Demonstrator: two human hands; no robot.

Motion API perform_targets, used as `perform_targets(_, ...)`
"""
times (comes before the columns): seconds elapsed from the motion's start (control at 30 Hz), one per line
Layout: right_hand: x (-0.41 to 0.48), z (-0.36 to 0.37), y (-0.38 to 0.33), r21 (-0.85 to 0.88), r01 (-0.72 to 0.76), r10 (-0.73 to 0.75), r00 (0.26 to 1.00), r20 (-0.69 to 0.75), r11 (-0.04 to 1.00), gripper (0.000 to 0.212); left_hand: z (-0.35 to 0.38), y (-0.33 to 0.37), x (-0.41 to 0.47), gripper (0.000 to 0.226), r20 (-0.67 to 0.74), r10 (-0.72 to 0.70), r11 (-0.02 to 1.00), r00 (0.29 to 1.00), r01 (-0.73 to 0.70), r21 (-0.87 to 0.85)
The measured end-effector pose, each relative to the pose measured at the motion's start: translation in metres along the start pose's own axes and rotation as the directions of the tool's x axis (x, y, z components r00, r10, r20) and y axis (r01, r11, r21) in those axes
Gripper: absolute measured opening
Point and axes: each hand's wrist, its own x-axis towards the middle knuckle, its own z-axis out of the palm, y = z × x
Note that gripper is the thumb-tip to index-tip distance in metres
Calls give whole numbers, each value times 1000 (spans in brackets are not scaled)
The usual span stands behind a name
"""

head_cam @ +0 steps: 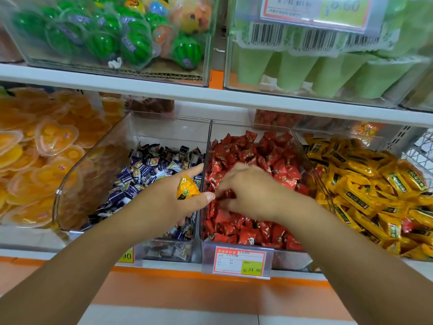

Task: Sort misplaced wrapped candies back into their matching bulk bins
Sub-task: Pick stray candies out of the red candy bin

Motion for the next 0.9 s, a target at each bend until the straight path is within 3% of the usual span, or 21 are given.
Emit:
perform_targets(0.07, 7, 17, -4, -73, -14, 20, 996, 81, 997, 50, 1, 1, -1, 84, 0, 2, 1000, 1000, -2, -6)
perform_targets(0.17, 10, 29, -3, -90, -36, 44, 995, 89, 995, 60, 3, 0, -1, 70, -17, -3, 1000, 1000, 2, -22)
perform_targets(0.43, 7, 25, -5, 239, -93, 83, 995, 52, 967, 36, 2, 0, -1, 70, -14, -6, 1000, 1000, 6, -12)
perform_targets(0.57, 1, 18, 9, 509, -73, 98, 995, -23, 858, 17, 1, 0, 0, 70, -16, -9, 1000, 1000, 9, 3)
perform_targets(0.7, -6, 7, 16, 607, -94, 186, 978, -90, 789, 15, 1, 0, 0, 75, -10, -5, 1000, 1000, 5, 9)
perform_targets(0.9, -12, 1, 12, 759, -93, 221, 973, -69, 645, 7, 3, -1, -1, 71, -17, -4, 1000, 1000, 4, -1)
